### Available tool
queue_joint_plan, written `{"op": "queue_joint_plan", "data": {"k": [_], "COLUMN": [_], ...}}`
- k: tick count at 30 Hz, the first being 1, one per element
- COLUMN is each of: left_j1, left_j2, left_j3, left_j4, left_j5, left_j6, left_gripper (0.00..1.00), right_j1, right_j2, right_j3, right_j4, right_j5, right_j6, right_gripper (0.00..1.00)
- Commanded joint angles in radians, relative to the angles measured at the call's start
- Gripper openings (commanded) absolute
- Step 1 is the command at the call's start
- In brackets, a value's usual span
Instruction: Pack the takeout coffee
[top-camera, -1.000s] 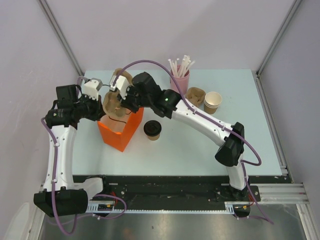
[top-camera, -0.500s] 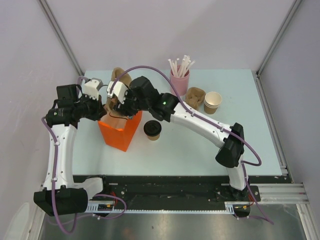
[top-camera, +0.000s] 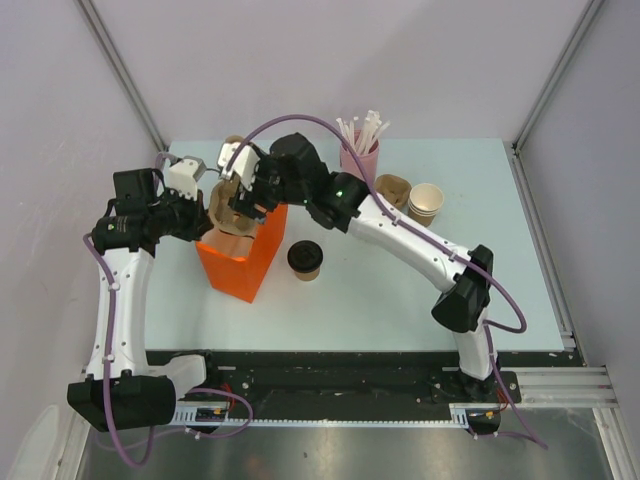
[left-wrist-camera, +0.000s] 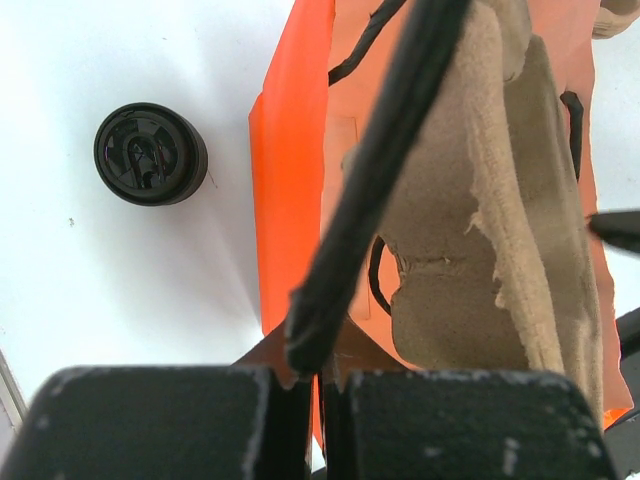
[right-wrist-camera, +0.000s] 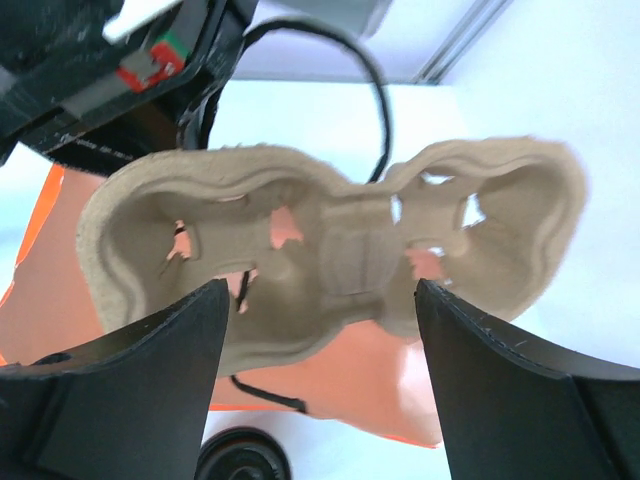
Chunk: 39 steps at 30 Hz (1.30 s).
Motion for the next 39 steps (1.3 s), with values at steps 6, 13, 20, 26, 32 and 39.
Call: {"op": "queue_joint_plan", "data": {"k": [6,13,20,26,32,39], "left_j1": [-0.008,-0.011,-0.018,-0.021,-0.021,-0.034], "left_j2": [-0.013,-0.007,-0.012,-0.018,-0.021,-0.027], "left_j3": [0.019,0.025,0.031,0.032,0.046,0.039], "left_j4": [0.008,0.008,0.007,0.007,0.01,0.011], "left_j5": [0.012,0.012,0.008,-0.005,-0.044,-0.103], "left_j6": [0.018,0.018,0.016,0.006,-0.057,-0.105], "left_gripper": [0.0,0.0,0.0,0.0,0.0,0.0], "right_j1": [-0.08,-0.097,-0.097,-0.098,-0.082,0.023], "right_j2": [0.129,0.155,0.217,0.208,0.113,0.054], "right_j3": [0.285,0.29,0.337,0.331,0.224,0.222], "right_j4": [-0.148,-0.108,-0.093,-0.094,-0.047,-0.099], "right_j5": [-0.257,-0.315,-0.332,-0.301,-0.219,0.008], "right_j6": [-0.063,-0.038,-0.017,-0.005,0.031,0.06], "right_gripper": [0.79,0.78,0.71,0.4,0.16,0.01]}}
